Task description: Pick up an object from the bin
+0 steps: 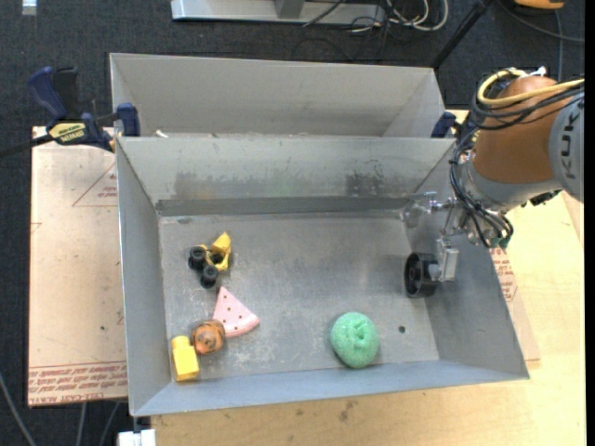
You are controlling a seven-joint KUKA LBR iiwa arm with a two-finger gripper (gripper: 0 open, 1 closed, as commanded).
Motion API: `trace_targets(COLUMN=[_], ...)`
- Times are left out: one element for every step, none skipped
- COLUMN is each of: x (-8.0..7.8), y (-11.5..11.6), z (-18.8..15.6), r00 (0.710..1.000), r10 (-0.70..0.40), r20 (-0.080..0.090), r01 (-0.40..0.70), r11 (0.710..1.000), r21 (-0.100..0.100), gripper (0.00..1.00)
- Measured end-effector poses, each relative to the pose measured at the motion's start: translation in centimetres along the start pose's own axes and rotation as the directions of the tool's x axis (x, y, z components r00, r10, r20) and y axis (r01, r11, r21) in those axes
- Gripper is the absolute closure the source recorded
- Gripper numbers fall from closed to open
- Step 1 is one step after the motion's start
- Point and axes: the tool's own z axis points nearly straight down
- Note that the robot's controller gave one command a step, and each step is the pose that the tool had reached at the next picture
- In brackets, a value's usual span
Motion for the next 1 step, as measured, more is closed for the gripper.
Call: trace_targets(x=[6.92], y=[0.15], z=[2.2], r00=[0.999], r10=[-0.049], r20=[-0.005], r01=[0.049], r11=[0.999], r21=[-0.001], gripper=[1.0])
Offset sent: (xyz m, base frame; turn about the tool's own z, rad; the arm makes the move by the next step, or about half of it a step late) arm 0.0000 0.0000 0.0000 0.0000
